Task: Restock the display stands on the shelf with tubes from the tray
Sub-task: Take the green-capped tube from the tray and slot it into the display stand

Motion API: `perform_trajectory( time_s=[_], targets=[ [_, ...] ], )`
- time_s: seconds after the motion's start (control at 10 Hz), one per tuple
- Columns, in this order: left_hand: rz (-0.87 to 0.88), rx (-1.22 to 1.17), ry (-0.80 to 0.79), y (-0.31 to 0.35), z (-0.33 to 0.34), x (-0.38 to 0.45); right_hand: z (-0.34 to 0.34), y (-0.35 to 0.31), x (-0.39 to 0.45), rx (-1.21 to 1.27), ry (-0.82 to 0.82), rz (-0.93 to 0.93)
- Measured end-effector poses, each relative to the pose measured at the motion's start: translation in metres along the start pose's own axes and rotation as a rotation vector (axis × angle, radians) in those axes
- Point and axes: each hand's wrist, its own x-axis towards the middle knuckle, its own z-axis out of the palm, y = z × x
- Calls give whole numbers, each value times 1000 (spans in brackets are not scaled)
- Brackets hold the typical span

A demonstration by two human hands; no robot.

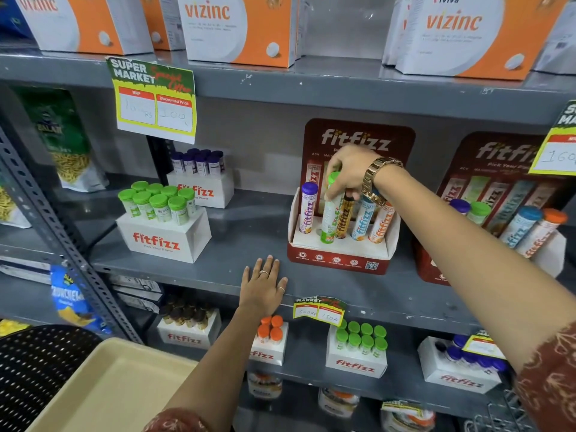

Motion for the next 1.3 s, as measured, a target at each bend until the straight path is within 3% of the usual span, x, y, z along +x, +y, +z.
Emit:
perform_trajectory(
  time_s=[0.1, 0.4, 1.1, 1.2, 1.3],
  targets=[
    [0, -1, 3, 0, 0, -1, 1, 2, 3, -12, -6, 36],
    [3, -5, 15, 1, -1, -3, 30, 6, 20, -93, 183, 76],
    [-3, -16, 8, 0, -1, 0, 59, 8, 45, -243, 46, 142],
    [32, -61, 36, -3, -4, -6, 50, -9, 37, -313, 113, 115],
    [13, -150, 183, -16, -3, -20, 50, -27, 26, -287, 279, 28]
  ],
)
